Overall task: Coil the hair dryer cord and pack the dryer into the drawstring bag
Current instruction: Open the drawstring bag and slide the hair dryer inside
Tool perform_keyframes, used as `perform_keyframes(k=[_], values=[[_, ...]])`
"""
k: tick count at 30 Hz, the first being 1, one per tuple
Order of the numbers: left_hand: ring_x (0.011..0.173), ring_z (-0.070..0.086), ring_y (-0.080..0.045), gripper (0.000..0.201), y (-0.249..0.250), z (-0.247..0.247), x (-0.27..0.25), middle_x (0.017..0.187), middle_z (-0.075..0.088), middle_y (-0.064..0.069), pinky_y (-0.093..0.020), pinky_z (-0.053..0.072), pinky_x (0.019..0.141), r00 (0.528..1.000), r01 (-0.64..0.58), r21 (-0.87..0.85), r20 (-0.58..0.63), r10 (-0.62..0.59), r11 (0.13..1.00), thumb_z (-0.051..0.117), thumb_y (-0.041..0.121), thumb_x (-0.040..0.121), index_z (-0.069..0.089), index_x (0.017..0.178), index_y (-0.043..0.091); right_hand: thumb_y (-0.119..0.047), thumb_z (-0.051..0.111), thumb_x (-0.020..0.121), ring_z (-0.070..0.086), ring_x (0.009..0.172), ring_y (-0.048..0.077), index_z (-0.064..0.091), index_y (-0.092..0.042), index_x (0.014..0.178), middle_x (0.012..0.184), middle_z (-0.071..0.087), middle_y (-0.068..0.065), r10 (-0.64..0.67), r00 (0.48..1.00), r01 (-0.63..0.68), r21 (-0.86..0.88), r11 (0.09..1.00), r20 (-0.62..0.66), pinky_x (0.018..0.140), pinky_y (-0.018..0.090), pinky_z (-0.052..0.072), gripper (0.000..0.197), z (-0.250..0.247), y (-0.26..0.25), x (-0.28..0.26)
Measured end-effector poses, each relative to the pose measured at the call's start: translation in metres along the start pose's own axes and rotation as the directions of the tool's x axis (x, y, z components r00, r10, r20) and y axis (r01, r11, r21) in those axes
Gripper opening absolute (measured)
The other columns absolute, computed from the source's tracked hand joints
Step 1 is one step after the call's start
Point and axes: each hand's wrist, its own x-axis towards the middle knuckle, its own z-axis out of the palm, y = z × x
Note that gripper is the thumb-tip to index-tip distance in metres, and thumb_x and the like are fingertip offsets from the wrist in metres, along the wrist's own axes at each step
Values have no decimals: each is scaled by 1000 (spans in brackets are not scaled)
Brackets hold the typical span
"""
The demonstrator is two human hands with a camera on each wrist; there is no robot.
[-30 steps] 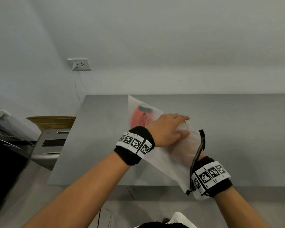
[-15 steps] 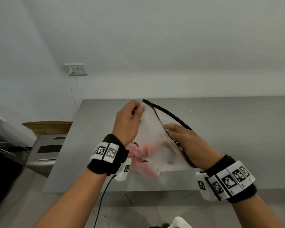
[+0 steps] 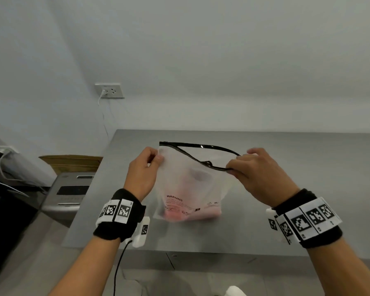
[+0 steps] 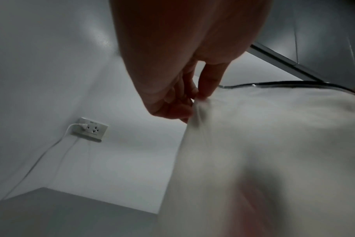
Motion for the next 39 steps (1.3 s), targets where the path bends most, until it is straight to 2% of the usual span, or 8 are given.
perform_keyframes(k=[3,8,18,25,30,32,35,39], values=[[73,64,-21,12,4,3,-4,88,69,0,-22,53,60,999,7,-59,42,-5,998,53,19,101,59,90,21,-19,65,93,61,62,17,71,-21,87,70,66,-10,-14,1000,14,-7,1000,-8,80,37,46,9,-2,-4,4],[94,72,-20,14,0,19,-14,97,75,-2,-33,59,85,990,84,-243,135,-52,966,60,12,96,62,106,22,-22,69,91,62,68,17,74,-24,92,72,66,-12,10,1000,-10,30,999,-4,54,27,41,6,-10,-6,-1],[108,64,-11,26,-3,58,2,114,70,7,-22,57,57,969,123,-125,229,-92,985,58,17,96,63,122,20,-23,53,98,47,61,3,67,-34,103,70,49,-29,-15,996,-5,205,979,93,56,34,48,18,-14,-5,-7],[111,64,-11,32,12,98,18,123,68,7,-22,53,54,915,62,-88,404,-22,994,52,15,98,58,128,23,-16,52,101,53,70,-4,71,-26,102,76,57,-25,-52,986,-1,318,948,158,63,16,38,21,-15,-6,4],[121,60,-18,43,22,112,29,135,62,0,-33,59,61,837,51,-122,546,24,991,56,20,94,51,137,22,-34,42,100,60,81,0,71,-30,105,94,64,-24,-124,976,66,302,951,178,71,25,50,30,-30,-22,6],[111,66,-28,37,28,116,30,124,68,-8,-47,61,78,816,54,-134,577,33,990,59,22,92,57,129,19,-31,46,100,54,76,-4,70,-34,105,88,55,-33,-128,974,78,261,962,184,67,20,45,25,-37,-27,6],[83,68,-24,18,31,116,29,100,71,-15,-28,59,67,852,73,-236,520,62,969,59,11,97,64,114,7,-30,48,100,49,69,-13,68,-39,104,77,47,-39,-92,978,57,186,981,187,60,11,33,23,-45,-24,3],[61,68,-8,10,23,96,28,82,66,-11,-36,61,74,936,127,-349,351,4,929,59,3,98,66,103,0,-23,58,97,52,66,-5,70,-32,99,76,54,-28,31,993,-52,182,982,115,60,29,47,16,-50,5,-10]])
